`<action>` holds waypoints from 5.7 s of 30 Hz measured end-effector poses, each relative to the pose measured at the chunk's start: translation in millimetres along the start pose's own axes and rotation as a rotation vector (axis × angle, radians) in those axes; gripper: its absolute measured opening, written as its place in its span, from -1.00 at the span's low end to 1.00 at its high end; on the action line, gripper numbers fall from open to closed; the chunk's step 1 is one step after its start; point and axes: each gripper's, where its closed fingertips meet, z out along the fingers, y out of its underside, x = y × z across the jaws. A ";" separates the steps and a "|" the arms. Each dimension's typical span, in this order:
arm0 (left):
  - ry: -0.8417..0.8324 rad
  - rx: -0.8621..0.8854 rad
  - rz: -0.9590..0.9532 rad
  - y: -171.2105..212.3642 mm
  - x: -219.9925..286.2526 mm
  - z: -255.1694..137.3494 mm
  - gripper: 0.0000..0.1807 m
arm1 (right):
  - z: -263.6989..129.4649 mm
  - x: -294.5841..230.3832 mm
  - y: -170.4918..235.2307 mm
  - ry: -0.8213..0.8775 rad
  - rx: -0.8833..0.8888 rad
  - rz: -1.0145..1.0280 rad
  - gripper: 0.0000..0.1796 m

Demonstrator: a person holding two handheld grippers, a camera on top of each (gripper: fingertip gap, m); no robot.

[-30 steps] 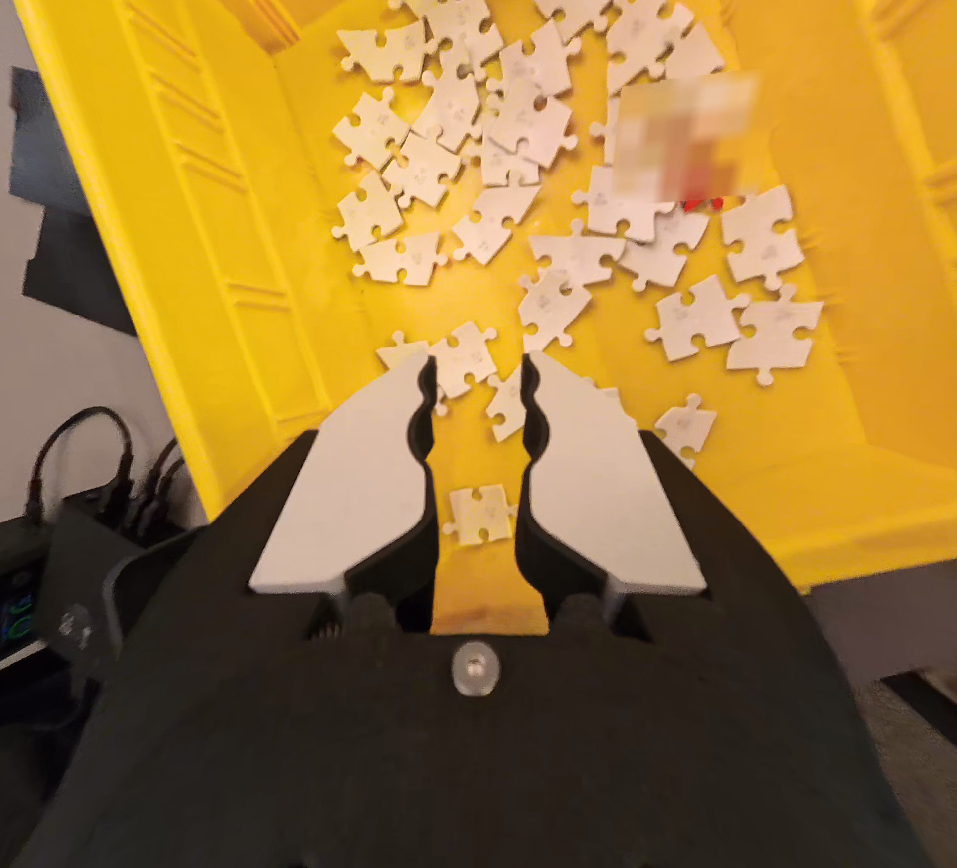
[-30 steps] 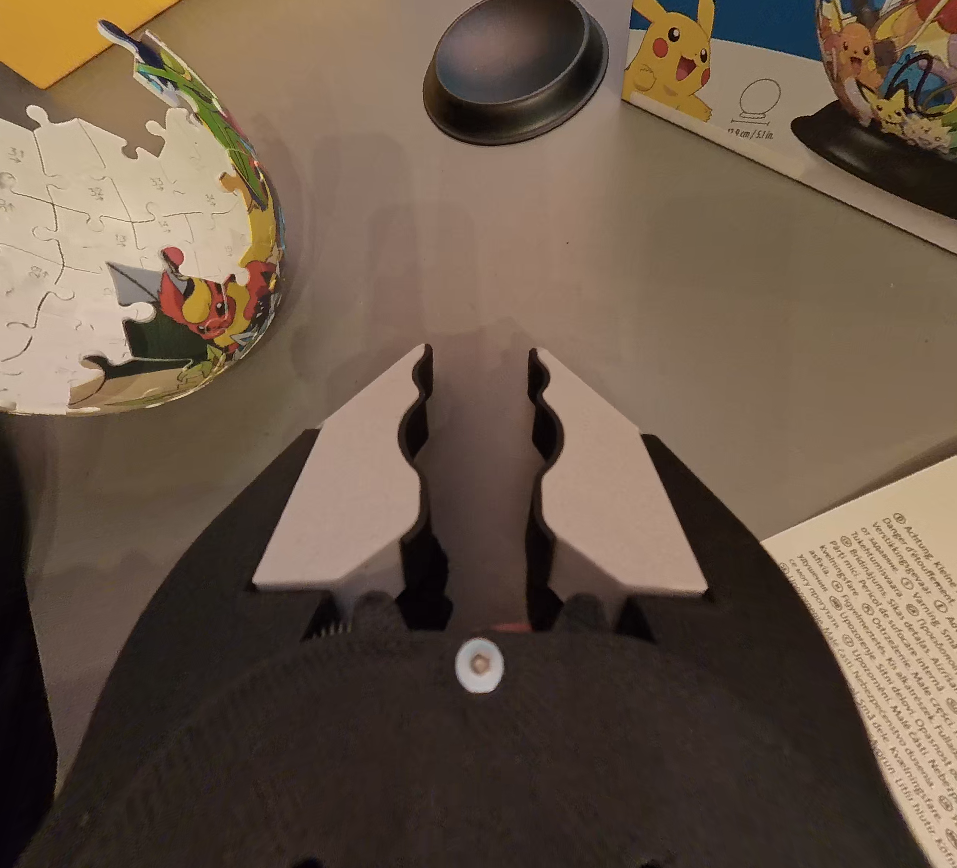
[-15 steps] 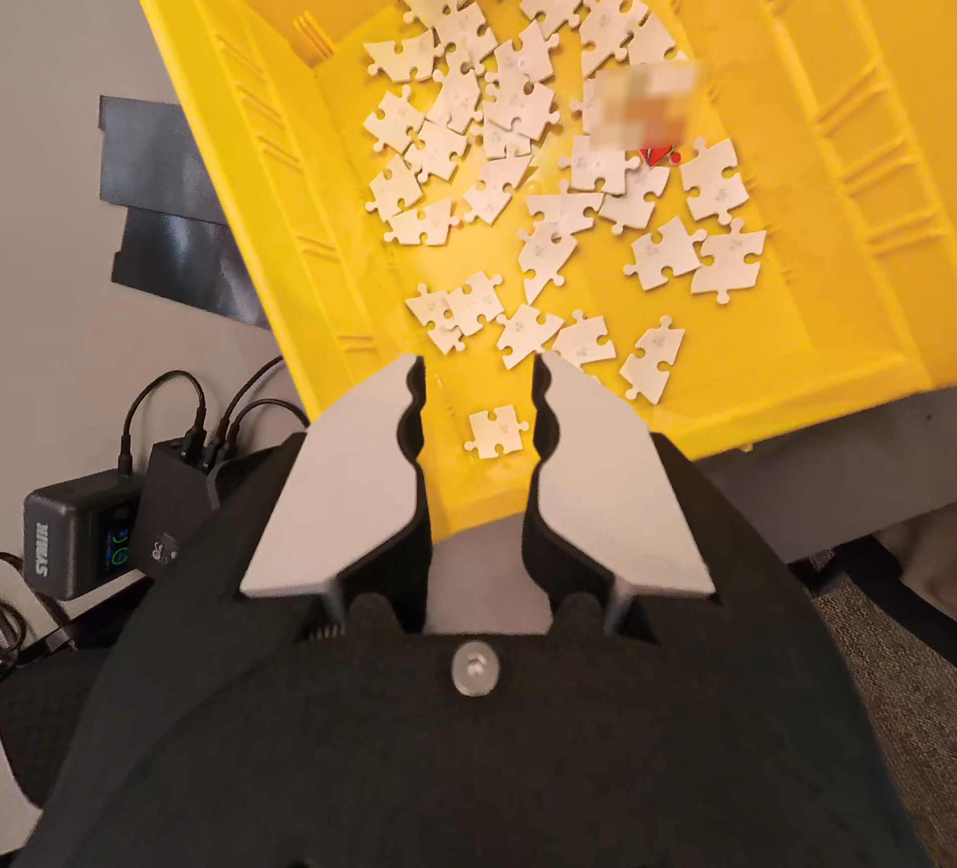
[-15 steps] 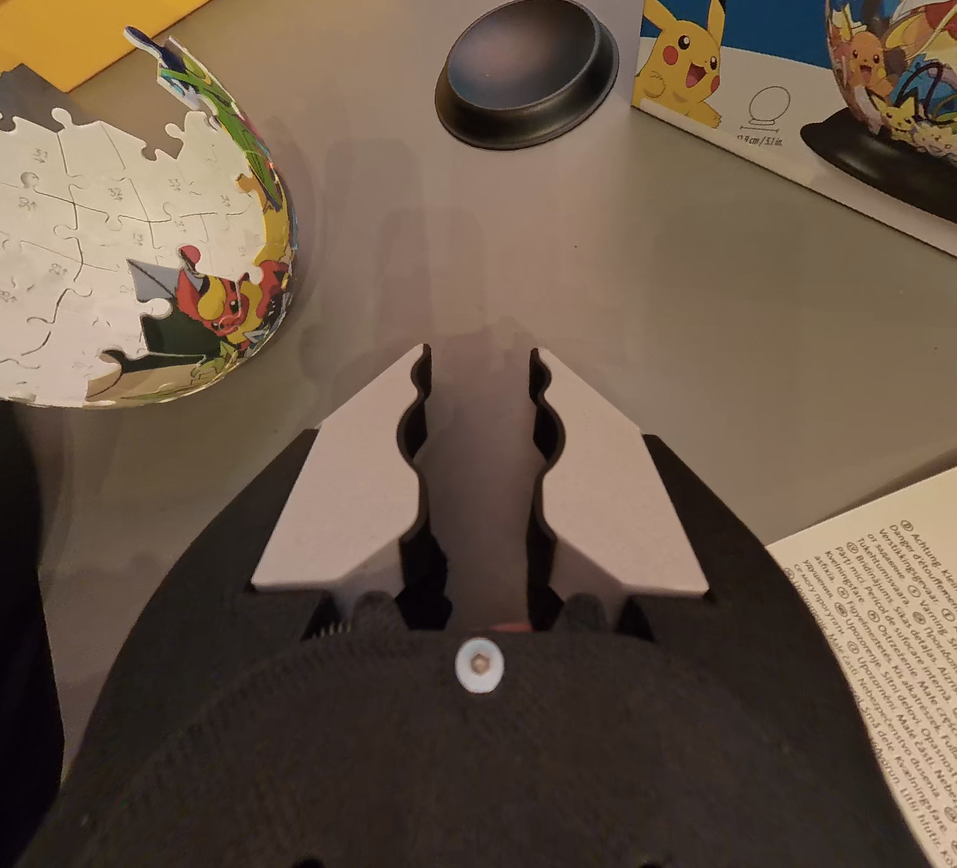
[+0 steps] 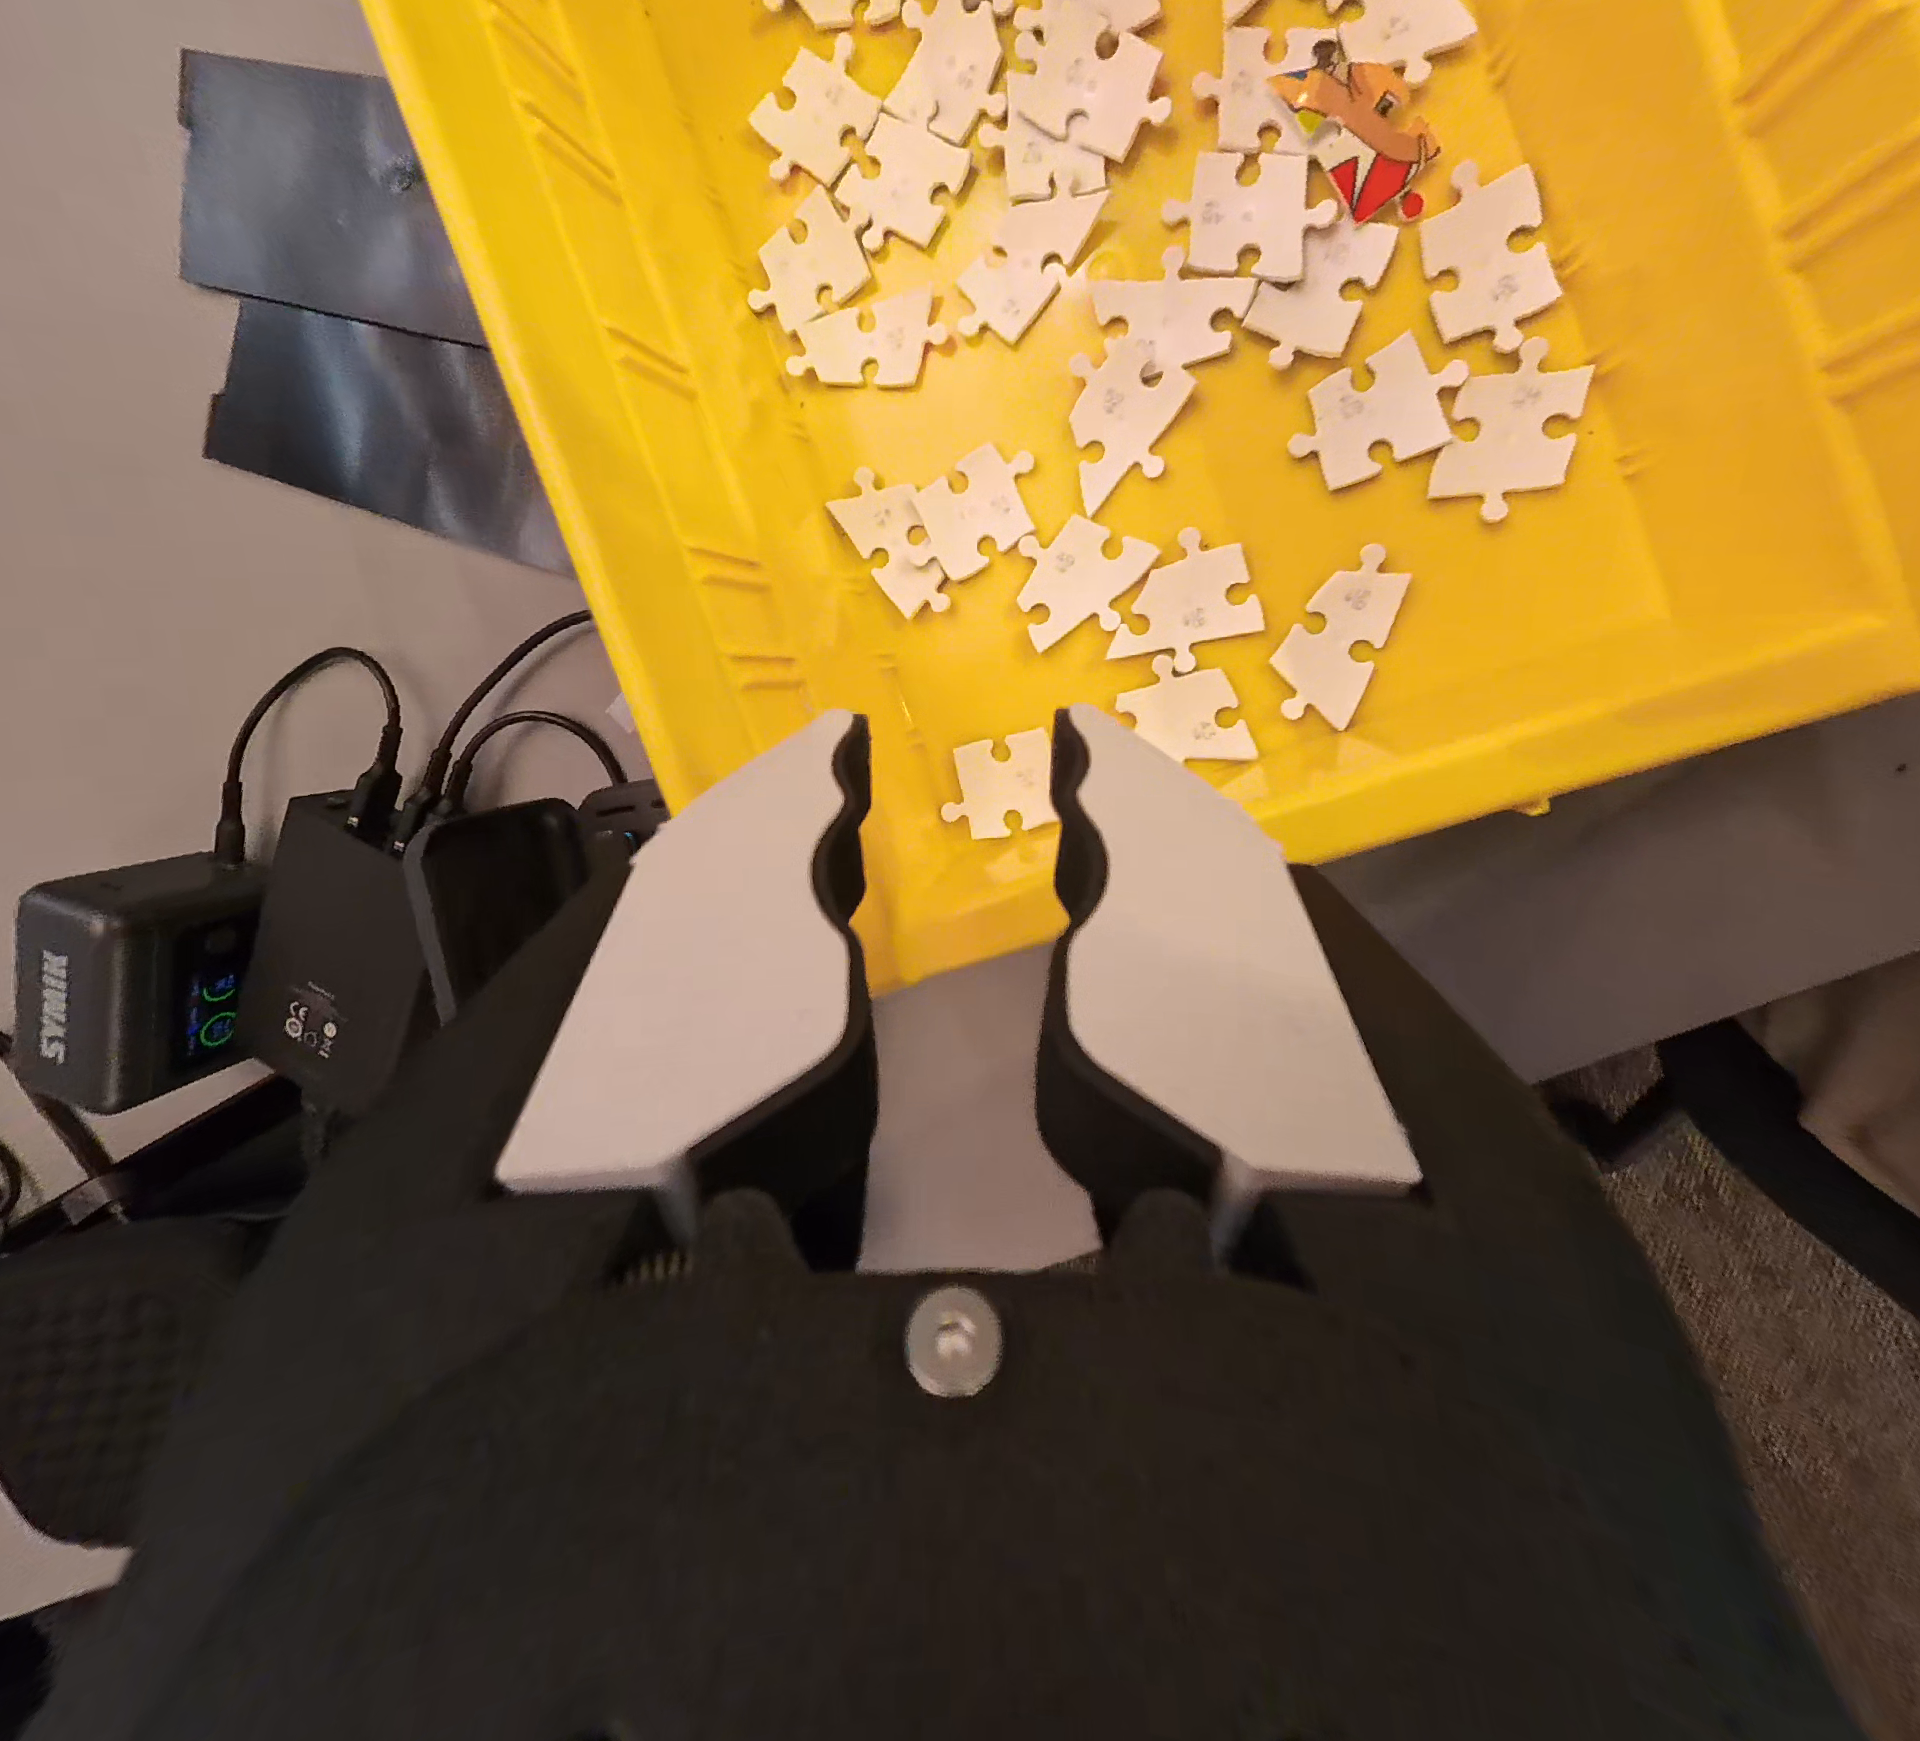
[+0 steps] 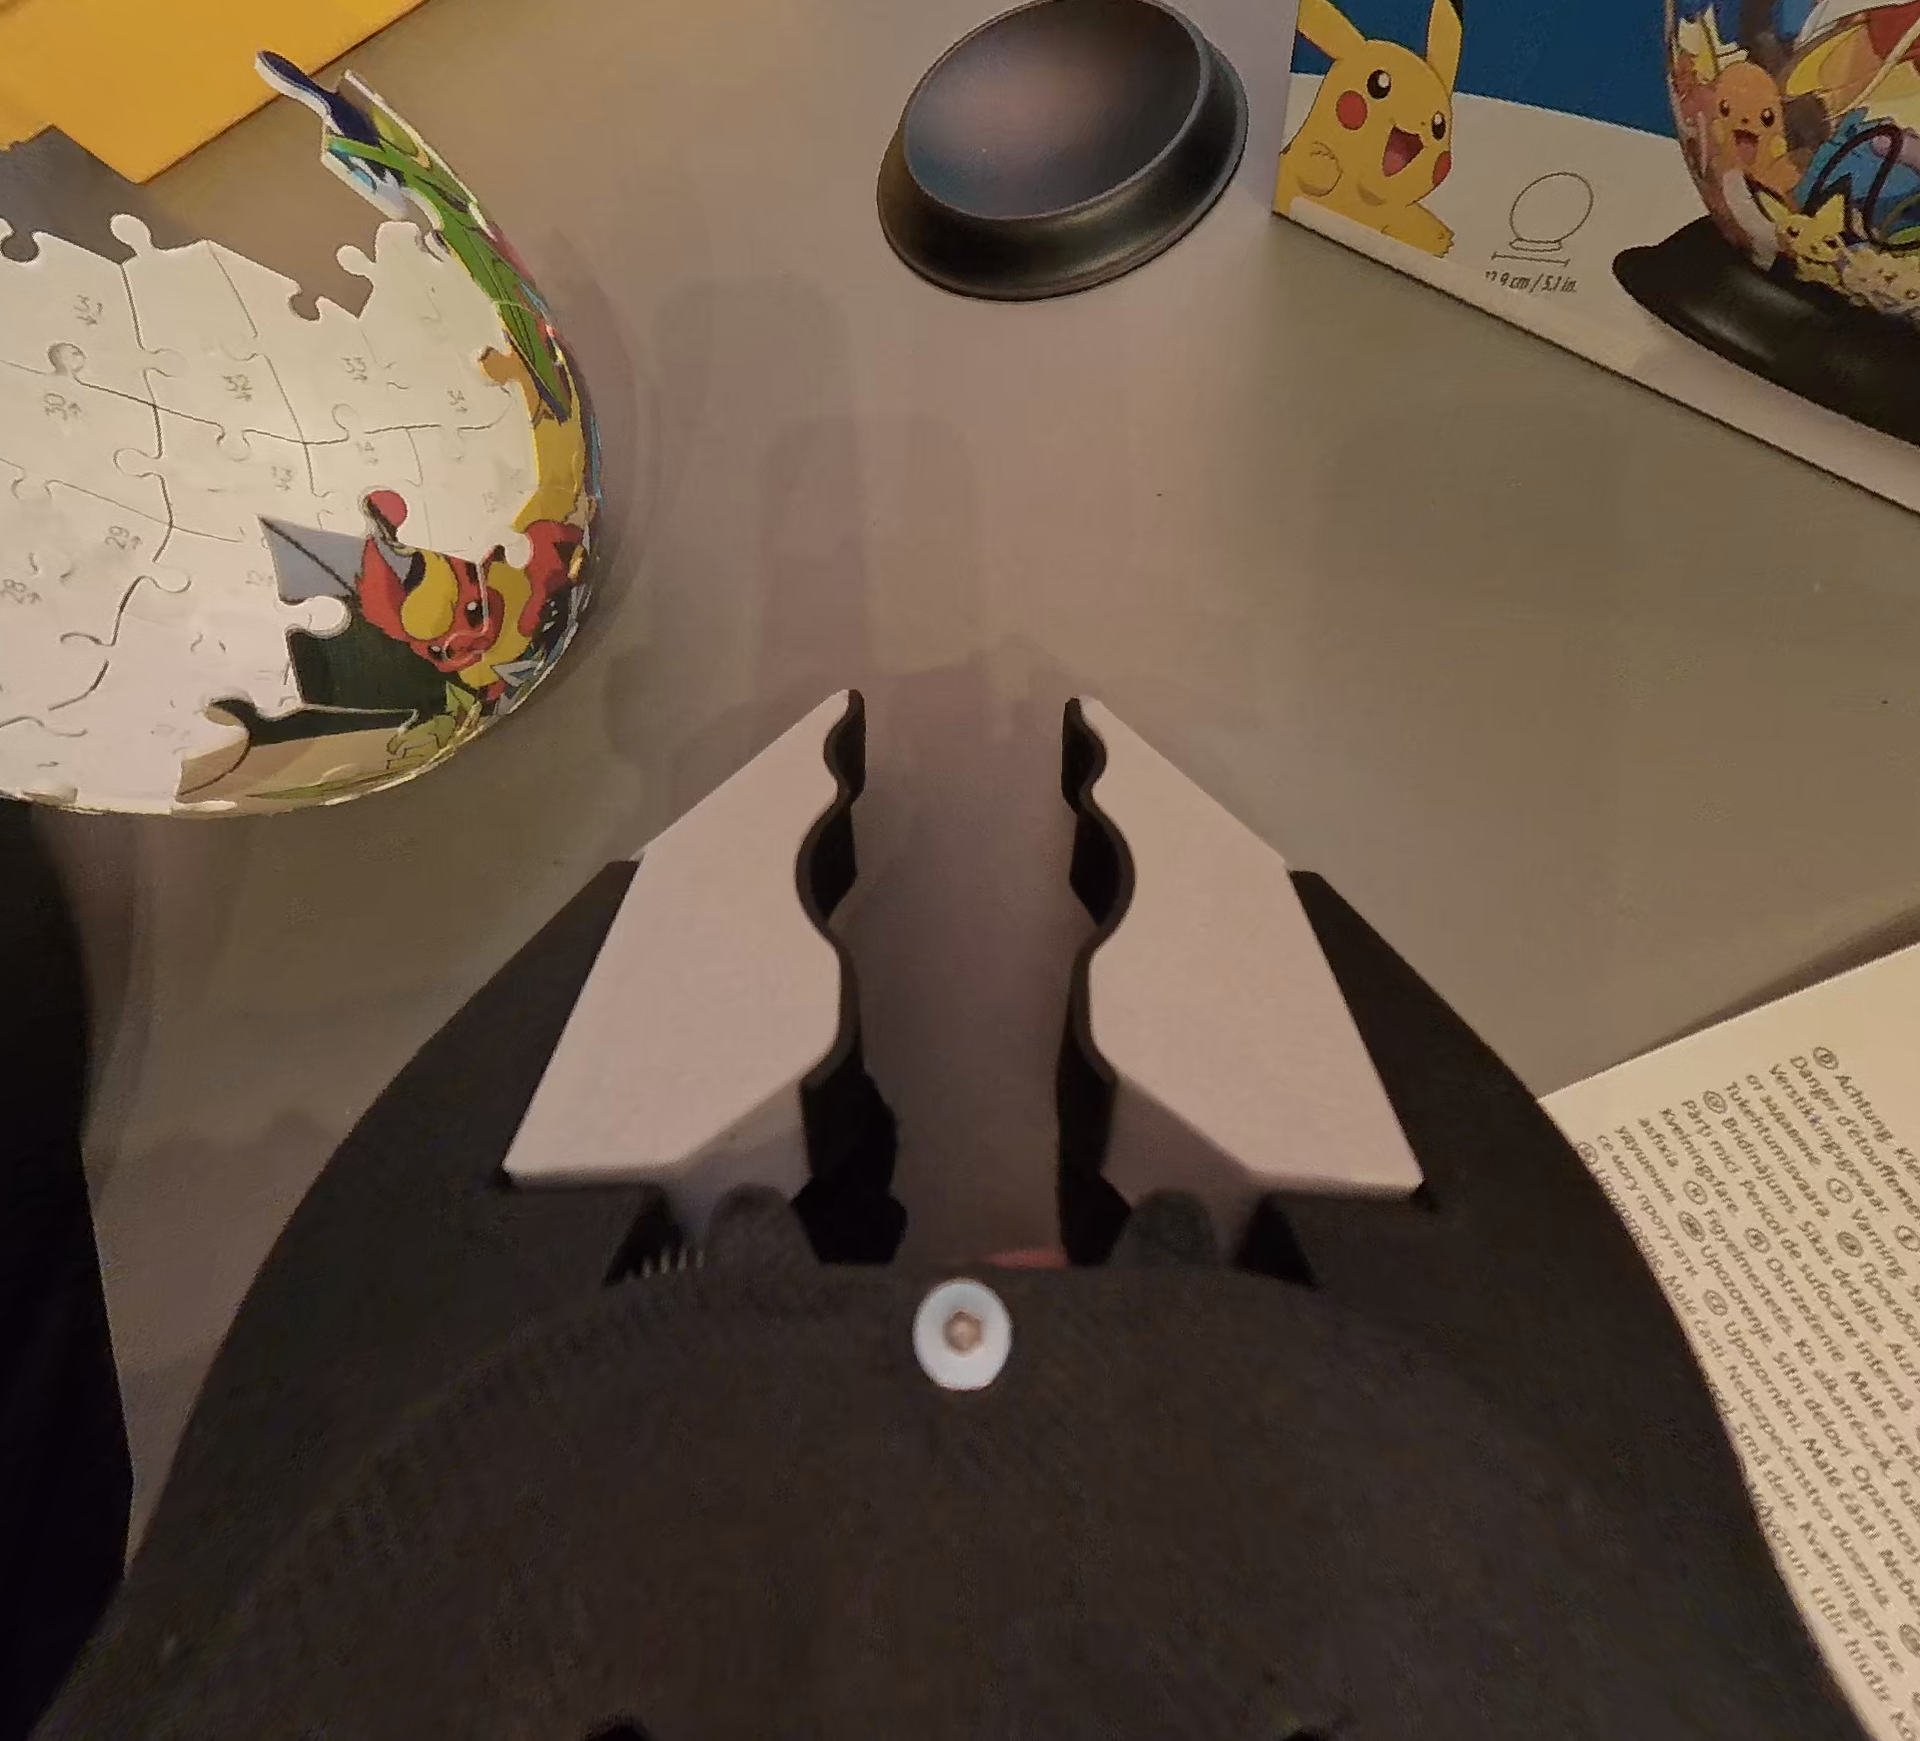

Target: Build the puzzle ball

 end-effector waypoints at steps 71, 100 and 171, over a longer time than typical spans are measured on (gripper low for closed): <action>-0.061 -0.204 -0.619 -16.2 -9.2 104.6 -0.46 | -13.8 -11.8 -12.7 -0.127 0.106 0.029 -0.49; -0.074 0.089 -0.302 -81.0 17.4 46.2 -0.99 | -17.3 -12.3 -16.1 -0.151 0.133 0.046 -0.47; 0.526 -0.174 0.276 -33.9 119.9 75.5 -0.62 | -12.8 0.8 -13.3 -0.083 0.109 0.098 -0.49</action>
